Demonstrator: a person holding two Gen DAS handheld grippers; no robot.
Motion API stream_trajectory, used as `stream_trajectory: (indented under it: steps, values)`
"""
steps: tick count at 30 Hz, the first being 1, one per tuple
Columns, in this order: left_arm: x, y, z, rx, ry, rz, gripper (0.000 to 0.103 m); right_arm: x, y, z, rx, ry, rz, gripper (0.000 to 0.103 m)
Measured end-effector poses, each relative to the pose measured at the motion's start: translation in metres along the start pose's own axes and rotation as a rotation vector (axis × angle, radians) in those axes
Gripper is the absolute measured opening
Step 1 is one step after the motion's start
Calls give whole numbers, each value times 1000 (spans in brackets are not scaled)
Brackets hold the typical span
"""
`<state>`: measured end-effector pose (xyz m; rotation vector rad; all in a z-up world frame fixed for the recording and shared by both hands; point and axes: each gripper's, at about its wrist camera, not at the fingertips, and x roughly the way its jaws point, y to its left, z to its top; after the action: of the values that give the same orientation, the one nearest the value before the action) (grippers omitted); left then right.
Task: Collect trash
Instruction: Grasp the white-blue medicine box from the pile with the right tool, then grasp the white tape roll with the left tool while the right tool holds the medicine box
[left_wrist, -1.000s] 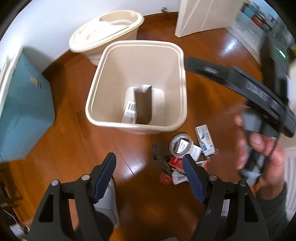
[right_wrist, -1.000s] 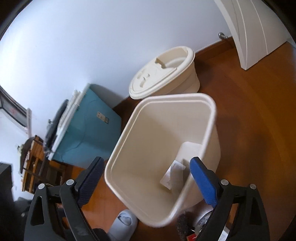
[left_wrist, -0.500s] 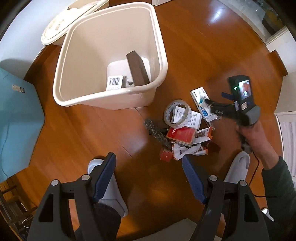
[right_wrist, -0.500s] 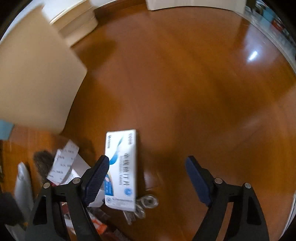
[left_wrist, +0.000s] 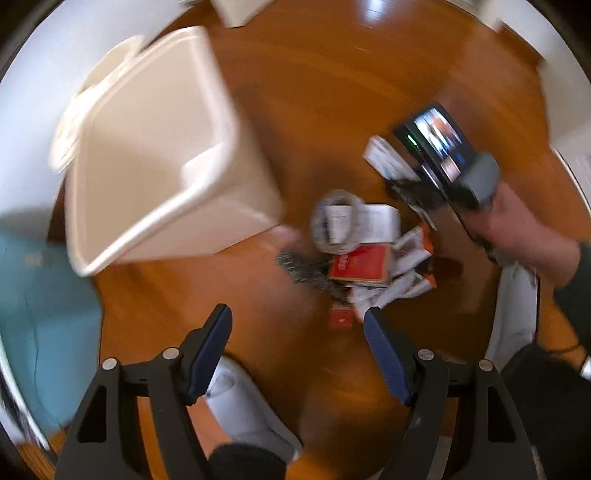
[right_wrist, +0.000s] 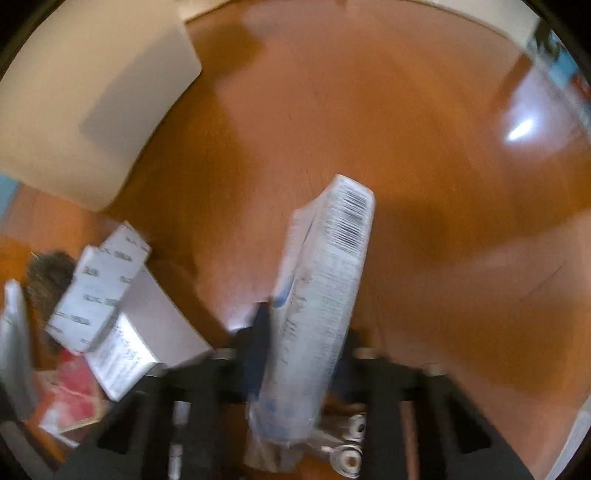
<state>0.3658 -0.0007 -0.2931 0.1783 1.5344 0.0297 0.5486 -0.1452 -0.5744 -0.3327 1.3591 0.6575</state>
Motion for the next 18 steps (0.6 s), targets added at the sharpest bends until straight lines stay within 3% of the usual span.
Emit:
stream_trajectory:
  steps: [3, 6, 10, 15, 18]
  values:
    - [27, -20, 9, 70, 15, -21, 73, -5, -12, -3, 60, -39, 58, 19]
    - [53, -29, 21, 85, 30, -30, 73, -20, -33, -9, 175, -99, 207, 19]
    - [90, -32, 39, 94, 27, 17, 73, -40, -70, -24, 347, -166, 351, 19]
    - [132, -46, 62, 150, 10, 56, 73, -44, -95, -47, 418, -157, 338, 19]
    - [154, -54, 79, 125, 12, 5, 73, -46, -93, -56, 445, -145, 344, 19]
